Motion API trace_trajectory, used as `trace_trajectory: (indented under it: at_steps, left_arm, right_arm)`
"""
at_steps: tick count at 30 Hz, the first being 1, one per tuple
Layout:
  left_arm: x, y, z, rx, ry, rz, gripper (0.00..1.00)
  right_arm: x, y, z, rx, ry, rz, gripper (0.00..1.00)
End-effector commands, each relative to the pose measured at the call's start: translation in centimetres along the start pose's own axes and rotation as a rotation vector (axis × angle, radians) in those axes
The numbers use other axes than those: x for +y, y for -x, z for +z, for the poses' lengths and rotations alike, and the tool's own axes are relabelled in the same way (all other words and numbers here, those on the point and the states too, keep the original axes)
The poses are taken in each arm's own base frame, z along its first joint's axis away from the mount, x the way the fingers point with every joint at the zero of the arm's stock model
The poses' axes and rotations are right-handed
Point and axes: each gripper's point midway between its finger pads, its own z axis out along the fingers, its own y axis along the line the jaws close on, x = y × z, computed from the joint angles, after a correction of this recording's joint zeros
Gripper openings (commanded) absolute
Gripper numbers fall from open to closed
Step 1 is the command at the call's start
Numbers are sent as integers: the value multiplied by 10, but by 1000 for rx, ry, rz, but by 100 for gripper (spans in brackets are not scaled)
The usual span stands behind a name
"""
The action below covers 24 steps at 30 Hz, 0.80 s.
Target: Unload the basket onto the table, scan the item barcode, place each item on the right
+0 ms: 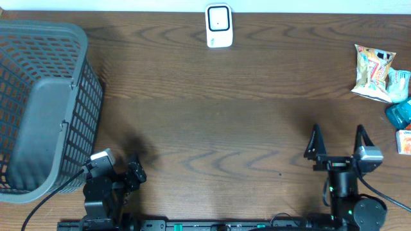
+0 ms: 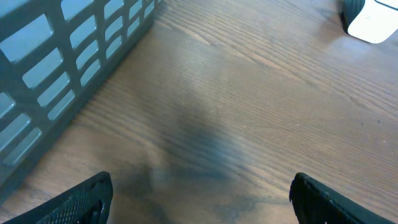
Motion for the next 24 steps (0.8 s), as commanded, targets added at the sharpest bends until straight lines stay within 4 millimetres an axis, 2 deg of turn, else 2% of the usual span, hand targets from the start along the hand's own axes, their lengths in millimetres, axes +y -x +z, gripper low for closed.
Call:
trace_trajectory:
  at_steps: [1,8,15,18,24]
  left_arm:
    - [1,0,0,-5,7,-5,91]
    - [1,0,0,-5,7,-5,91]
    - [1,0,0,-5,7,-5,91]
    - [1,0,0,-5,7,-5,91]
    - [1,0,0,-5,7,-5,91]
  right_arm:
    - [-3,-17,4,-4,1,58,99]
    - [-10,-59,10,23,-5,59,99]
    - [-15,-80,8,111,-27,64,99]
    - [-19,-104,4,210,-50,70,99]
    - [-19,-103,5,202,-50,69,99]
